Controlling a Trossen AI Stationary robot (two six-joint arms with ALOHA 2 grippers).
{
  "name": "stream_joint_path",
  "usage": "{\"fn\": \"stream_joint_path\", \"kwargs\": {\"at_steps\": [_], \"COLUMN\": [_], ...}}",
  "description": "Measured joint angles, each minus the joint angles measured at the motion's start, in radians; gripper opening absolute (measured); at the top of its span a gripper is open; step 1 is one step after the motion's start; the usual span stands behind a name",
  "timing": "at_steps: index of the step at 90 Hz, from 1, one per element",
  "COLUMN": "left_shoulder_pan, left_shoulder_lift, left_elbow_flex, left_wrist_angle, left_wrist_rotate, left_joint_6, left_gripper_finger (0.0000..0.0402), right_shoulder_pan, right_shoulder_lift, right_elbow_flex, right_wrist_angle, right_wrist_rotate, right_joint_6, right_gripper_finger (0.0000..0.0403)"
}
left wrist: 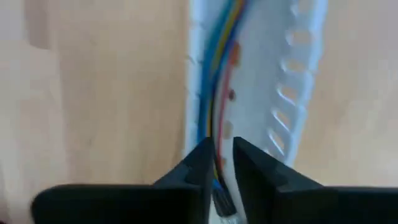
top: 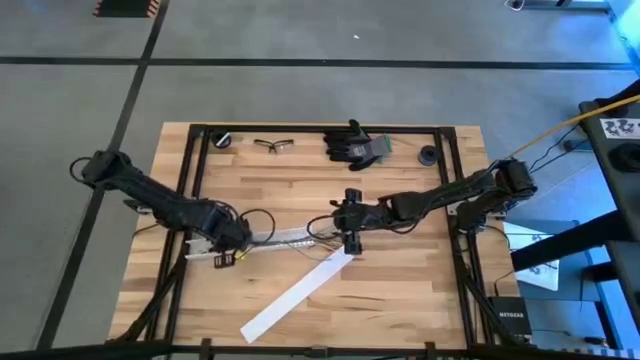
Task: Ziptie cables
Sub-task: Adjust the ziptied cables
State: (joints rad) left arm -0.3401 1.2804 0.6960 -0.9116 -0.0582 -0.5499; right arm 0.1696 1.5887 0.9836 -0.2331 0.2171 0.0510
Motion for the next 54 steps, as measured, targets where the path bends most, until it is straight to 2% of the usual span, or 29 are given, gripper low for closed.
{"fn": "stream_joint_path", "kwargs": {"at_steps": [9,15,25,41,54], "left_shoulder_pan": [0.033,0.050,0.062,0.062,0.062], "left_shoulder_lift": [0.000,0.000,0.000,0.002,0.003], "left_elbow_flex": [0.000,0.000,-0.001,-0.029,-0.051], "left_wrist_angle": [0.063,0.096,0.153,0.317,0.406], "left_wrist_rotate": [-0.002,-0.002,-0.013,-0.050,-0.057], "left_joint_6": [0.044,0.086,0.100,0.152,0.165], "left_gripper_finger": [0.0109,0.0130,0.0152,0.0162,0.0156], "right_shoulder_pan": [0.000,0.001,0.026,0.092,0.111], "right_shoulder_lift": [0.012,0.017,0.041,0.172,0.217], "right_elbow_flex": [0.000,-0.002,-0.010,-0.016,-0.015], "right_wrist_angle": [0.008,0.014,0.157,0.335,0.367], "right_wrist_rotate": [-0.005,-0.052,-0.119,-0.078,0.007], "right_joint_6": [0.017,0.049,0.070,-0.030,-0.008], "right_gripper_finger": [0.0253,0.0253,0.0253,0.0253,0.0253]}}
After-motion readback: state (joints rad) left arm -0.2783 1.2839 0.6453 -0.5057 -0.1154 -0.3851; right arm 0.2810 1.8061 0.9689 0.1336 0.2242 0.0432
